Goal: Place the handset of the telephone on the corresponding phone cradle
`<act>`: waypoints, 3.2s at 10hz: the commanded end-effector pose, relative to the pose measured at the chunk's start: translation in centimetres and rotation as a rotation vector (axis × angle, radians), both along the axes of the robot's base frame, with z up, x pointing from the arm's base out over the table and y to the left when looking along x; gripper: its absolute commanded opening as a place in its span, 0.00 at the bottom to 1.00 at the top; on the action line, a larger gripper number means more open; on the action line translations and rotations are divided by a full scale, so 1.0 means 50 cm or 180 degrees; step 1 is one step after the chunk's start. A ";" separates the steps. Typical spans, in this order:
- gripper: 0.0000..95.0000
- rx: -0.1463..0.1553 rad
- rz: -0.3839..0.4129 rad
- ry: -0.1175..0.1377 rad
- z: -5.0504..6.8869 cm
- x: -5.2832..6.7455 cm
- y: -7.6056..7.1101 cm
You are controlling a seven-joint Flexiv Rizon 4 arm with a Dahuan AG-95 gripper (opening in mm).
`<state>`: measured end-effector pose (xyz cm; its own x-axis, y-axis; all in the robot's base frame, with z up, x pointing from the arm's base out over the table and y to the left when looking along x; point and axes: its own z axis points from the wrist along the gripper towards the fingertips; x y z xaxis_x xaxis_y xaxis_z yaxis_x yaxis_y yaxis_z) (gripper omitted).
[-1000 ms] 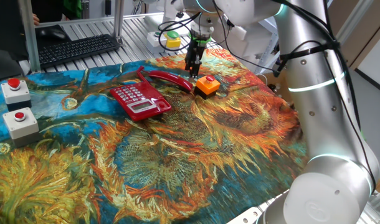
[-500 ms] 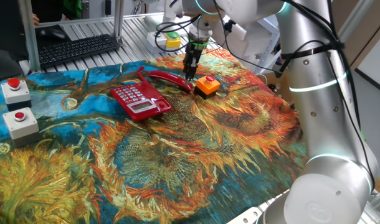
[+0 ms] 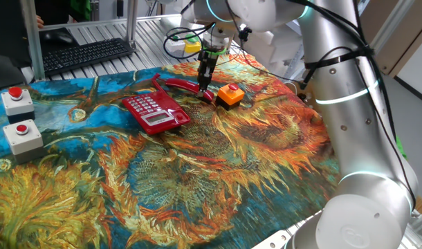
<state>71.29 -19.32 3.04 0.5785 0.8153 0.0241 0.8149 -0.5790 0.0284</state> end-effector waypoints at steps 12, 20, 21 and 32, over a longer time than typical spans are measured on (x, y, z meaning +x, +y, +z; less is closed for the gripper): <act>0.00 0.0024 -0.0075 -0.0021 -0.016 0.039 0.034; 0.00 -0.0134 0.0226 0.0109 0.015 0.041 0.024; 0.00 -0.0132 0.0299 0.0128 0.041 0.045 0.015; 0.00 -0.0243 -0.0645 0.0280 0.121 0.043 0.045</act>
<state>73.39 -17.44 8.70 0.6578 0.7483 -0.0852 0.7525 -0.6579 0.0310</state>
